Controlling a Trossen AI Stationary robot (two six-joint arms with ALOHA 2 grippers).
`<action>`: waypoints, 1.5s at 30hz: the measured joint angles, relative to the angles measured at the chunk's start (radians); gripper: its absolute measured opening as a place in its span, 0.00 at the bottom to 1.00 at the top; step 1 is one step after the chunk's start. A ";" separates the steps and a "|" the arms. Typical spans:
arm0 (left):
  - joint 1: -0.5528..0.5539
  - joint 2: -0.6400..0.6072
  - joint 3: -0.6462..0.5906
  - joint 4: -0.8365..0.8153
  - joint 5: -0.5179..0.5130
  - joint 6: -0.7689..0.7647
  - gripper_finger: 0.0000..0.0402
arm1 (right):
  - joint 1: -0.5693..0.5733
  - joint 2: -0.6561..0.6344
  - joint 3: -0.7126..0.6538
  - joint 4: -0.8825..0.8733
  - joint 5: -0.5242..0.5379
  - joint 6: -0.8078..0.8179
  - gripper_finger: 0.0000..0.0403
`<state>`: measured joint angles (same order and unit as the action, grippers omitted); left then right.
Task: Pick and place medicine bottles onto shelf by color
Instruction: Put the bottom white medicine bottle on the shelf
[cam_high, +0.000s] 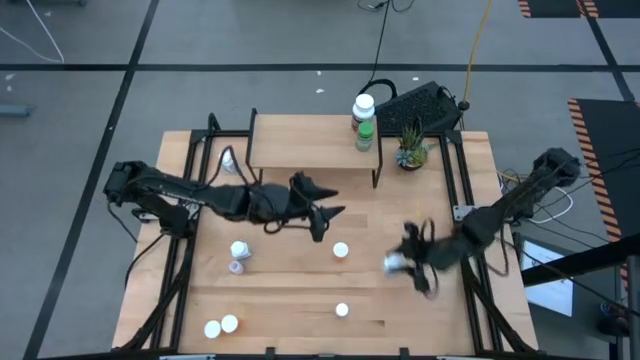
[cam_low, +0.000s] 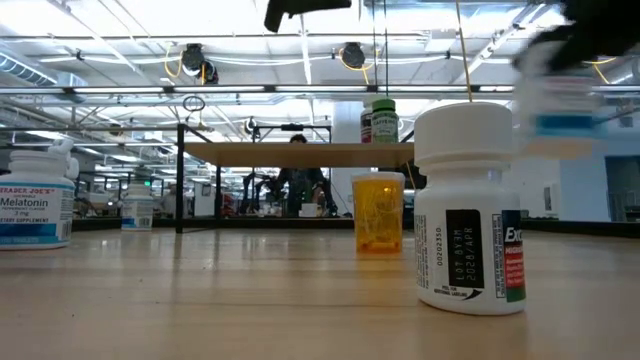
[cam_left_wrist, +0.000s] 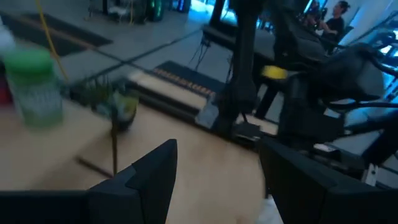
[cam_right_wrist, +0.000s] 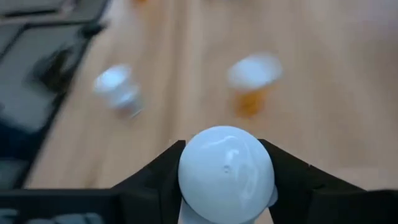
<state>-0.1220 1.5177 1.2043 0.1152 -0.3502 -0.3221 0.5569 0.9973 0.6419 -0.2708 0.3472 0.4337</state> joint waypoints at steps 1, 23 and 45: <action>0.015 0.000 0.020 -0.012 0.008 0.012 0.58 | -0.070 -0.022 0.021 -0.024 -0.018 -0.043 0.42; 0.116 0.000 0.116 -0.300 0.087 0.001 0.58 | -1.020 0.320 0.520 -0.189 -0.508 -0.806 0.42; 0.193 0.000 0.116 -0.380 0.090 0.059 0.58 | -1.079 0.344 0.522 -0.152 -0.508 -0.895 0.57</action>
<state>0.0705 1.5177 1.3201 -0.2653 -0.2600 -0.2634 -0.5222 1.3415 1.1641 -0.4225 -0.1612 -0.4610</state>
